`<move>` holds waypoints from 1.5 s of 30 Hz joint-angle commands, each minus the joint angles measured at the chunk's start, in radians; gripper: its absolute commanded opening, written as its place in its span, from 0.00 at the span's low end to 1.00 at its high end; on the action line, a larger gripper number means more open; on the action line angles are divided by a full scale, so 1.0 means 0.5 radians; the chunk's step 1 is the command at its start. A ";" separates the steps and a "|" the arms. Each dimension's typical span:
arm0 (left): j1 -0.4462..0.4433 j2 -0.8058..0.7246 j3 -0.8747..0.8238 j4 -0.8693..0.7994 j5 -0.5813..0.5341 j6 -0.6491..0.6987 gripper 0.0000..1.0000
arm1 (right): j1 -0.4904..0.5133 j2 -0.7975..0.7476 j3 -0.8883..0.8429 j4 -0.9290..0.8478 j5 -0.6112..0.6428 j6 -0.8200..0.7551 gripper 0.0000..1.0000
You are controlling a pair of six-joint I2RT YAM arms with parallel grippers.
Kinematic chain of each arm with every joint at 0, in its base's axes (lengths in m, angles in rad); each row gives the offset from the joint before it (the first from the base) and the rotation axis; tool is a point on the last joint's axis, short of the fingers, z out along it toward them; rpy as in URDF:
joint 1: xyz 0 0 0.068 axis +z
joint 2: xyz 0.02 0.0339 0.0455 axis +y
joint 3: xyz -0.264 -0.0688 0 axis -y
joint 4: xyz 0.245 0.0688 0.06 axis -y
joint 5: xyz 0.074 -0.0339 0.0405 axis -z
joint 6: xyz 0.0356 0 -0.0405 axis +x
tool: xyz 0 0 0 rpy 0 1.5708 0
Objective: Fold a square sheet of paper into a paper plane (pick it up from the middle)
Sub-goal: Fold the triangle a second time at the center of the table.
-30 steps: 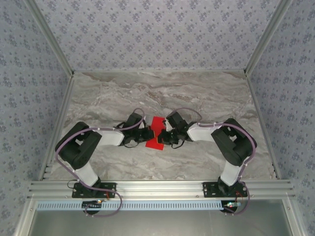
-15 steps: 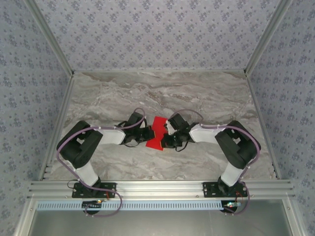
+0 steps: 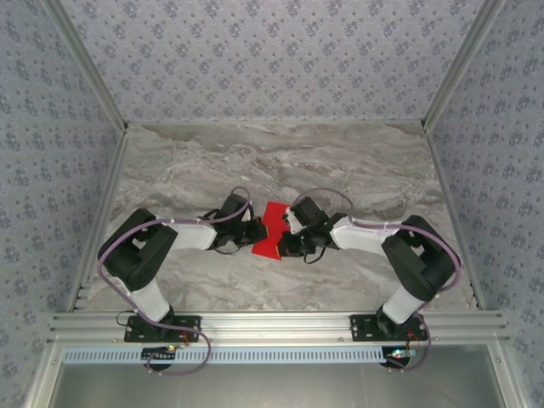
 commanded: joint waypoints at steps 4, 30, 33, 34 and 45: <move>-0.004 0.079 -0.023 -0.137 -0.112 -0.029 0.00 | 0.023 0.146 0.032 0.103 0.080 0.100 0.00; -0.008 0.036 0.001 -0.056 0.024 -0.040 0.00 | -0.351 -0.052 0.028 0.022 0.056 0.047 0.22; -0.009 -0.018 -0.005 0.010 0.074 -0.040 0.06 | -0.360 0.043 0.085 0.035 0.035 0.047 0.26; -0.010 -0.045 -0.008 0.026 0.083 -0.042 0.08 | -0.365 0.068 0.100 0.039 0.020 0.048 0.27; -0.010 -0.190 -0.012 0.036 0.094 -0.012 0.22 | -0.379 0.165 0.158 0.070 -0.114 0.019 0.30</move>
